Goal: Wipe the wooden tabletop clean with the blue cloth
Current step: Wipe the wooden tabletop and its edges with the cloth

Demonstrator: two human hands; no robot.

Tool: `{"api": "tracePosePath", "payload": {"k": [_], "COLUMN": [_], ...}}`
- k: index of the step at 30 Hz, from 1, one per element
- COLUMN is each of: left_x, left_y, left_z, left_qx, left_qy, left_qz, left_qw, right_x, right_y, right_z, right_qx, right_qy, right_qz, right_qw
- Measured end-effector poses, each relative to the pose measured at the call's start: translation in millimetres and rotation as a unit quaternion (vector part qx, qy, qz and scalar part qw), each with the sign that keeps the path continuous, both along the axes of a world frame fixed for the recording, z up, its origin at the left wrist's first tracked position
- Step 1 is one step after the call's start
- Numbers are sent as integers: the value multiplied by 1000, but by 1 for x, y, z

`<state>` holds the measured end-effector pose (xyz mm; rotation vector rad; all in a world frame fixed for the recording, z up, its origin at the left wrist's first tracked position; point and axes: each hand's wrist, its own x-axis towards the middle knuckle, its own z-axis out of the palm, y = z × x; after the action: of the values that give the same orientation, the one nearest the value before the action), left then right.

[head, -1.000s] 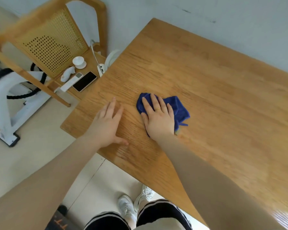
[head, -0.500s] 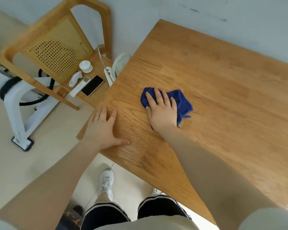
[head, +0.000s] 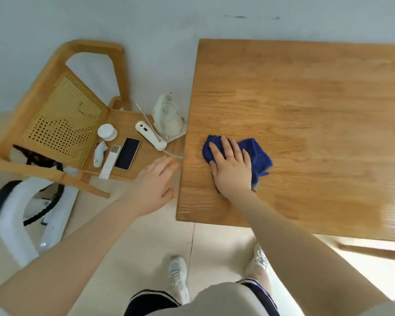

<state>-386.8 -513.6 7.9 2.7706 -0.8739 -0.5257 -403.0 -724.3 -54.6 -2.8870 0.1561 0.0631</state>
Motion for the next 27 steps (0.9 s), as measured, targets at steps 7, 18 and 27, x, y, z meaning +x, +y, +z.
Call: {"api": "tracePosePath", "payload": {"k": [7,18,27], "left_x": [4,-17,-26], "left_y": [40,-24,-39], "left_z": [-8,-18,-15], "left_qx": [-8,46,97], "left_qy": [7,27,14], "left_qz": [-24,-198,-187], "left_qw": [1000,979,977], "right_x": [-66,-151,-130], "right_y": [119,-28,57], "right_z": [-10,-6,-12], "right_qx": [-4,-21,18], "right_qy": [2,-37,-45], "right_qz": [5,-269,-265], "right_qw": [1000,962,963]}}
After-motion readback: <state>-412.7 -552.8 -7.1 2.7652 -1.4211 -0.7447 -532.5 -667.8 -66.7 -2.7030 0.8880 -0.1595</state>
